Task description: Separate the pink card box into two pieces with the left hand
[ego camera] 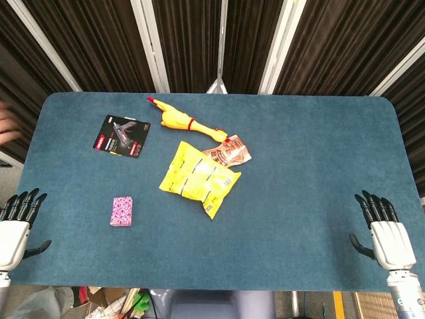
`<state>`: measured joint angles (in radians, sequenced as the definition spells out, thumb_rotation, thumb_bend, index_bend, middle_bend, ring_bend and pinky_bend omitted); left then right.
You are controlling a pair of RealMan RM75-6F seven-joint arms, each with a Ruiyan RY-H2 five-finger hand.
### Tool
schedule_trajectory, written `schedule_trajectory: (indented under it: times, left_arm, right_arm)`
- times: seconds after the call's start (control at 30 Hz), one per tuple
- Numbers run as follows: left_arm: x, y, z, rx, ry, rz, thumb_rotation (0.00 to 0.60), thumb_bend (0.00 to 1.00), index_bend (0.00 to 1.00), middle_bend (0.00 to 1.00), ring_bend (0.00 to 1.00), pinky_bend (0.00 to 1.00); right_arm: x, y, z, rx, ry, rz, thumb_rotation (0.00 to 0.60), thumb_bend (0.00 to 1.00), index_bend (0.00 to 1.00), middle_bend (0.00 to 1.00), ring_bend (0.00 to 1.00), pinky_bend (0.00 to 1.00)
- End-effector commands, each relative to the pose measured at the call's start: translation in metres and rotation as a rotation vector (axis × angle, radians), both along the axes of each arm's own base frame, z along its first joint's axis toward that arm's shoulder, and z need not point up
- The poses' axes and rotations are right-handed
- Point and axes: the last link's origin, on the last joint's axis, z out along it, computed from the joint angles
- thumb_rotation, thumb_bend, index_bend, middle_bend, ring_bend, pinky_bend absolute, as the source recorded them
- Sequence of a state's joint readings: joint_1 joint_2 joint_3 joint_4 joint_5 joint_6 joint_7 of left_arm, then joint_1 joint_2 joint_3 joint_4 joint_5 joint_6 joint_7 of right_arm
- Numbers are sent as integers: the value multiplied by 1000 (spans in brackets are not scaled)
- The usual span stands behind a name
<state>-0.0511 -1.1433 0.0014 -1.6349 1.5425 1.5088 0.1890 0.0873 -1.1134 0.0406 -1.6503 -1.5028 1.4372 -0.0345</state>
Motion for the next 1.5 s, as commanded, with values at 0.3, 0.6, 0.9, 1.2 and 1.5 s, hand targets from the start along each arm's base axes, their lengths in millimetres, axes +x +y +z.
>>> schedule_trajectory:
  times: [0.3,0.6,0.9,1.2,1.5]
  left_arm:
    - [0,2,-2,-28,-8,28,600,96,0,0,0,0]
    - [30,37,-31,-195,-36,120,600,169,0,0,0,0]
    - [54,68,-59,-272,33,175,600,188,0,0,0,0]
    - [72,95,-89,-334,107,250,600,189,91,0,0,0]
    - [86,108,-116,-366,145,268,600,190,153,0,0,0]
  right_arm:
    - [1,0,-1,3,-3,2,600,362,0,0,0,61]
    - [0,-2,-2,9,-11,-5,600,363,0,0,0,61]
    - [0,-2,-1,13,-19,-5,600,363,0,0,0,61]
    - [0,-2,-1,14,-28,-5,600,362,0,0,0,61]
    - [0,-2,-1,15,-33,-7,600,362,0,0,0,61]
